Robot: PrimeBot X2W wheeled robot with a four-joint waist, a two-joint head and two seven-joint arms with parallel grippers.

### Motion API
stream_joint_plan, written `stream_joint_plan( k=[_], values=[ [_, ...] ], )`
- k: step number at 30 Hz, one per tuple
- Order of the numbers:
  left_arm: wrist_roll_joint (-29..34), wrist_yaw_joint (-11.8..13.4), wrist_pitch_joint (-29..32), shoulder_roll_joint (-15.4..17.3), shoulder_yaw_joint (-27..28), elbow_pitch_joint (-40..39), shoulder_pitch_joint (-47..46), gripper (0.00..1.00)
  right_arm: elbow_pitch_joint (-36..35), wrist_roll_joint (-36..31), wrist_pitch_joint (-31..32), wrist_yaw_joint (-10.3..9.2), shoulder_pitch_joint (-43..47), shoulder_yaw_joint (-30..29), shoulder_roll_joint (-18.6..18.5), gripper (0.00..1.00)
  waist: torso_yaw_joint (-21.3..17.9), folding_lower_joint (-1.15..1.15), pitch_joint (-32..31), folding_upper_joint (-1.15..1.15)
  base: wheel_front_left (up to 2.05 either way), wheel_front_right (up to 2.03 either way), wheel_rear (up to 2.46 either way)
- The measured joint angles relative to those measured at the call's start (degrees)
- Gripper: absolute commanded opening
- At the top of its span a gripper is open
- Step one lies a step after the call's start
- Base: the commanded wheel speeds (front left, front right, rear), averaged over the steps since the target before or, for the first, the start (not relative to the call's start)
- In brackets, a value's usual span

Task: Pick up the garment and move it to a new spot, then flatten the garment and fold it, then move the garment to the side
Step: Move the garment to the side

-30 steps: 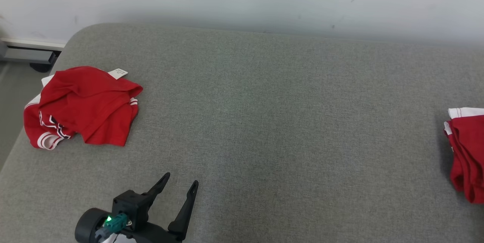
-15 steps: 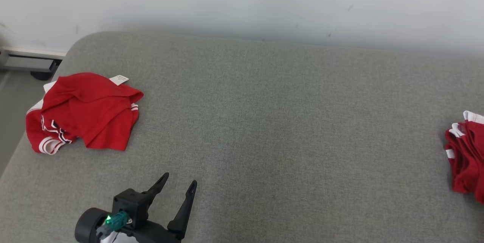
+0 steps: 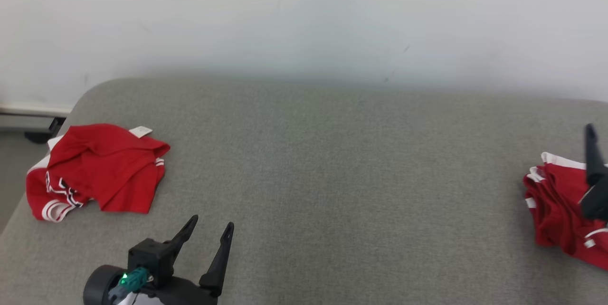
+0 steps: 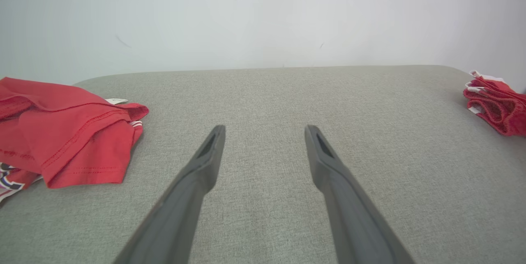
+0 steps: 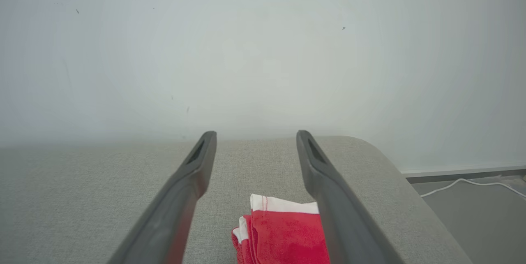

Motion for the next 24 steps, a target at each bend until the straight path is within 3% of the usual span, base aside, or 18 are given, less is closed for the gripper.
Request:
stream_joint_plan(
  k=[8, 24],
  values=[
    [-0.10, 0.49, -1.21, -0.04, 1.46, 0.96, 2.28, 1.00, -4.66, 1.37, -3.12, 1.42, 6.36, 3.85, 6.66, 1.00, -3.00, 0.00, -3.72, 0.00, 0.00, 0.00, 0.00],
    [-0.19, 1.07, -3.11, -1.20, 4.13, 2.02, 4.60, 1.00, -15.94, 1.68, -6.54, 1.11, 20.88, 7.27, 13.21, 1.00, -6.07, -0.01, -8.92, 0.00, 0.00, 0.00, 0.00]
  ],
)
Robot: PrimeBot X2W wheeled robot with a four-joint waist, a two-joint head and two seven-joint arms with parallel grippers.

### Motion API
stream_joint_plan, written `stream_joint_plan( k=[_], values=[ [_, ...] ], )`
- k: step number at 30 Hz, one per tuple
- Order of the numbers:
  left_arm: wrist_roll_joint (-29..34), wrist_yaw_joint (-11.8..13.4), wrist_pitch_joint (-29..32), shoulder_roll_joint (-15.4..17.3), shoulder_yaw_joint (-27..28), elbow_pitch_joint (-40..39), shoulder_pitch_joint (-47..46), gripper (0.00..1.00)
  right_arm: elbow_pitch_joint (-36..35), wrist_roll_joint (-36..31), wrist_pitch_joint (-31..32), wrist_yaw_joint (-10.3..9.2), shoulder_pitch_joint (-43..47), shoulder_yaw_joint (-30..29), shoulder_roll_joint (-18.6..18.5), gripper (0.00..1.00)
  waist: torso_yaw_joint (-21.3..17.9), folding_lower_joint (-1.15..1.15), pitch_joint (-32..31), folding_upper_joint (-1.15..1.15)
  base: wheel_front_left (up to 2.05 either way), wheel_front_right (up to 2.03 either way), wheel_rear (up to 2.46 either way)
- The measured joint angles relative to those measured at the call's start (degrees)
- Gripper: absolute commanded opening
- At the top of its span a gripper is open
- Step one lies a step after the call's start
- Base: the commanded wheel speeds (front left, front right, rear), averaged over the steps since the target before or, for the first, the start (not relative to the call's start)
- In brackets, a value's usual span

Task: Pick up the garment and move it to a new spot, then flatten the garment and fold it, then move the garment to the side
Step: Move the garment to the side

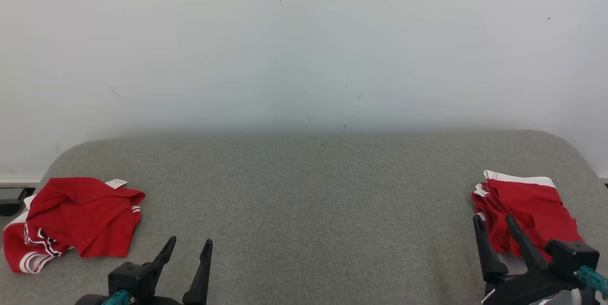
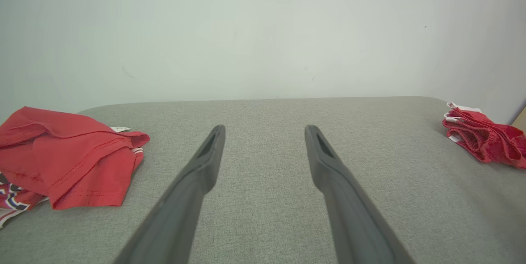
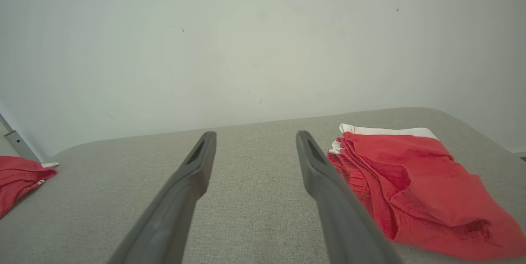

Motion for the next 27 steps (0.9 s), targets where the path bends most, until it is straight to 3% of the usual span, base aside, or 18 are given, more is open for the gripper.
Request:
stream_joint_plan(
  k=[10, 27],
  values=[
    [-0.12, 0.37, -0.67, -0.10, 3.56, 0.78, 1.19, 1.00, -2.43, 0.00, -0.31, -2.72, 1.85, 0.23, 2.66, 1.00, -0.35, 0.01, 0.17, 0.00, 0.00, 0.00, 0.00],
    [-0.36, 0.44, -0.75, -1.33, 6.64, 3.52, 2.20, 1.00, -4.06, 0.02, 1.23, -4.09, 3.19, 0.77, 3.65, 1.00, 0.33, 0.01, 0.75, 0.00, 0.00, 0.00, 0.00]
  ],
)
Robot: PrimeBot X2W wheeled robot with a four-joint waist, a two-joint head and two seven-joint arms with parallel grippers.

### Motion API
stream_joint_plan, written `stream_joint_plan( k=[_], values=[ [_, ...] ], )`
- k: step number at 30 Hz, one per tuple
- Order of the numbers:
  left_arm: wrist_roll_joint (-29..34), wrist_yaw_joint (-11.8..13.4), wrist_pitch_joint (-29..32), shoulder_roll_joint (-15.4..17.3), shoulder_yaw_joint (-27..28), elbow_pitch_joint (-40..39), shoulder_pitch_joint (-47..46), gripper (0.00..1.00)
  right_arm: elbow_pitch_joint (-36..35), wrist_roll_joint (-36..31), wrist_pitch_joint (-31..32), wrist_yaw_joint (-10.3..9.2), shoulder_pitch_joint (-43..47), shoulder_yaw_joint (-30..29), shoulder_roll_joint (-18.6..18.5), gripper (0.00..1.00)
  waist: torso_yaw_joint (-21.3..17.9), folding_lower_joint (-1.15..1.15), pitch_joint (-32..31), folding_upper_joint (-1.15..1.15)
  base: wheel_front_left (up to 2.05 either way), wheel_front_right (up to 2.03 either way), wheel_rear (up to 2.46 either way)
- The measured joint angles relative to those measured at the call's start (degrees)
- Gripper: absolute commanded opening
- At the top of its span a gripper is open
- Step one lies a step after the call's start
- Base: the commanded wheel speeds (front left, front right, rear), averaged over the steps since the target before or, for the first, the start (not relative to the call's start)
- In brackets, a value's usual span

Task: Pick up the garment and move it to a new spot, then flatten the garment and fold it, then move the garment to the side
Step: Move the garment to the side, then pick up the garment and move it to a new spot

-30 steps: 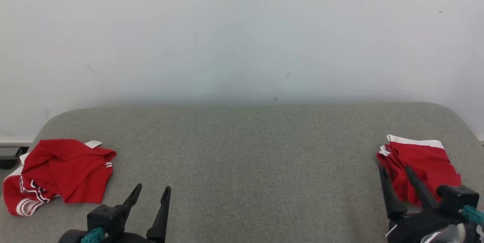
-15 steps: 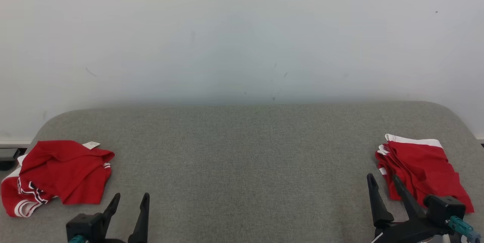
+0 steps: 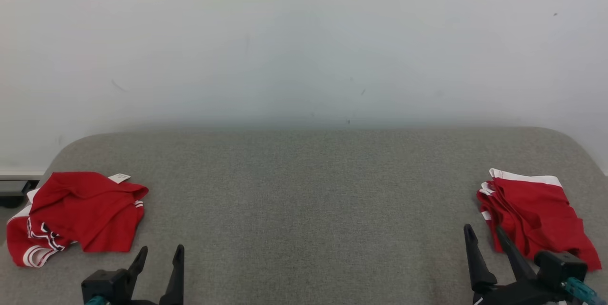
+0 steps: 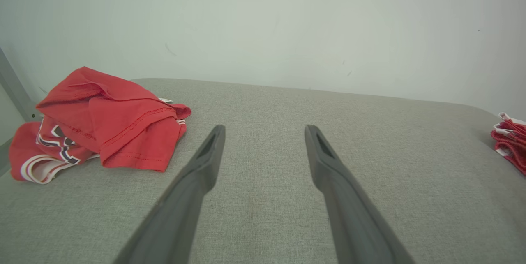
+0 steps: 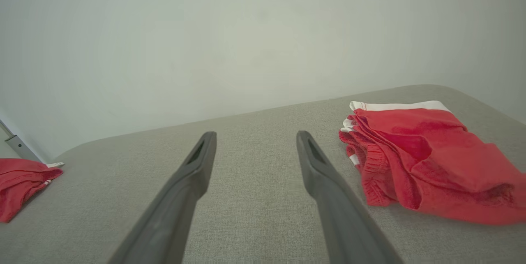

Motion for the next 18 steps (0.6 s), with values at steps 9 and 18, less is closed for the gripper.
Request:
stream_joint_plan(
  k=[9, 18],
  values=[
    [0.85, 0.01, 0.35, -0.49, -1.15, 0.11, -0.37, 1.00, -0.69, 0.63, 0.25, -0.64, 2.09, -1.35, -0.48, 1.00, 3.32, 0.00, 0.17, 0.00, 0.00, 0.00, 0.00],
    [1.52, 0.01, 0.85, 0.37, -0.58, -0.54, -0.16, 1.00, -1.76, 2.02, 0.82, -0.54, 1.94, 0.04, 1.38, 1.00, 10.23, 0.00, 0.61, 0.00, 0.00, 0.00, 0.00]
  ],
)
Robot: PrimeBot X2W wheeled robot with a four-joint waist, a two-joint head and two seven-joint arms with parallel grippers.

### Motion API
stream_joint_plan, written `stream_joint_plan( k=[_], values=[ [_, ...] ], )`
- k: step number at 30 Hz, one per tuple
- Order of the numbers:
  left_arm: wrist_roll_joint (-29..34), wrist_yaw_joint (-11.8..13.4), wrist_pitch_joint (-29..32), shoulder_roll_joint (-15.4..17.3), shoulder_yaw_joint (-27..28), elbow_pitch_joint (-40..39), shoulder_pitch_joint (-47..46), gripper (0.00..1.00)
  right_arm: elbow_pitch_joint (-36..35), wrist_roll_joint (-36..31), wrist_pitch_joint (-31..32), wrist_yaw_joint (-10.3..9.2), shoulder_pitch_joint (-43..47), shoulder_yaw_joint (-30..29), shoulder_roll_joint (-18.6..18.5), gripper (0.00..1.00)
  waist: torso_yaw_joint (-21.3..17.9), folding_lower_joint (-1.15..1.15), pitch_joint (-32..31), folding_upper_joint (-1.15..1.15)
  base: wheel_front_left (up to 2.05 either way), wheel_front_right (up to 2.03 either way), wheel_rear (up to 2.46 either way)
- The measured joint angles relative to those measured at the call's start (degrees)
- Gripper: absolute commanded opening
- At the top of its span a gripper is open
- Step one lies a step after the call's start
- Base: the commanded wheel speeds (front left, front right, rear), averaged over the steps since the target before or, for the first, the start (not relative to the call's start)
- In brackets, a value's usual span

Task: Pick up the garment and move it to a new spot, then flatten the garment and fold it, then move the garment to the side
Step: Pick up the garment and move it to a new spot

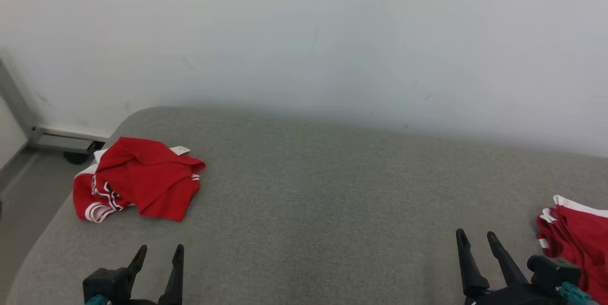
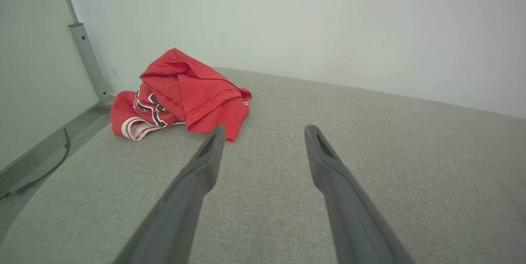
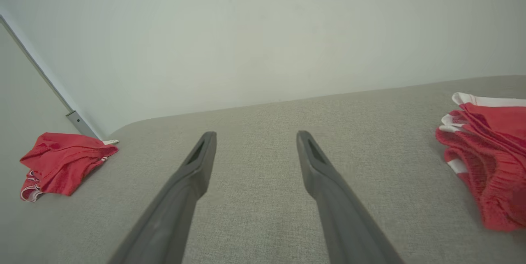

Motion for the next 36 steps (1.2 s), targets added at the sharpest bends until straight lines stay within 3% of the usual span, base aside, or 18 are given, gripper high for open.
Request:
stream_joint_plan(
  k=[9, 15, 27, 34, 36],
  values=[
    [0.13, 0.00, 0.55, 1.22, 1.33, -1.68, 0.16, 1.00, -0.75, -0.01, 0.69, -0.03, -1.03, 1.30, 0.20, 1.00, 7.94, 0.01, 1.17, 0.00, 0.00, 0.00, 0.00],
    [0.13, 0.00, 0.55, 1.31, 1.96, -2.21, 0.21, 1.00, -0.22, -0.43, 1.23, 0.08, -4.34, 2.49, 0.27, 1.00, 11.17, 0.01, 2.91, 0.00, 0.00, 0.00, 0.00],
    [0.12, -0.25, 1.86, 0.08, 0.56, -1.56, -0.10, 1.00, -0.25, -0.43, 1.24, 0.23, -4.08, 2.35, 0.11, 1.00, 12.03, 0.01, 3.79, 0.00, 0.00, 0.00, 0.00],
    [-2.19, -4.83, 8.92, -2.37, -2.16, 5.95, -10.96, 1.00, -3.72, -0.91, 1.77, 0.13, -0.15, 2.00, -1.18, 1.00, 12.38, 0.01, 4.81, 0.00, 0.00, 0.00, 0.00],
    [-4.39, -4.85, 11.39, -3.25, -1.15, 8.55, -14.36, 1.00, -5.82, -1.45, 2.44, -0.04, 0.50, 2.32, -1.82, 1.00, 12.37, 0.01, 5.38, 0.01, 0.00, 0.00, 0.00]
  ],
)
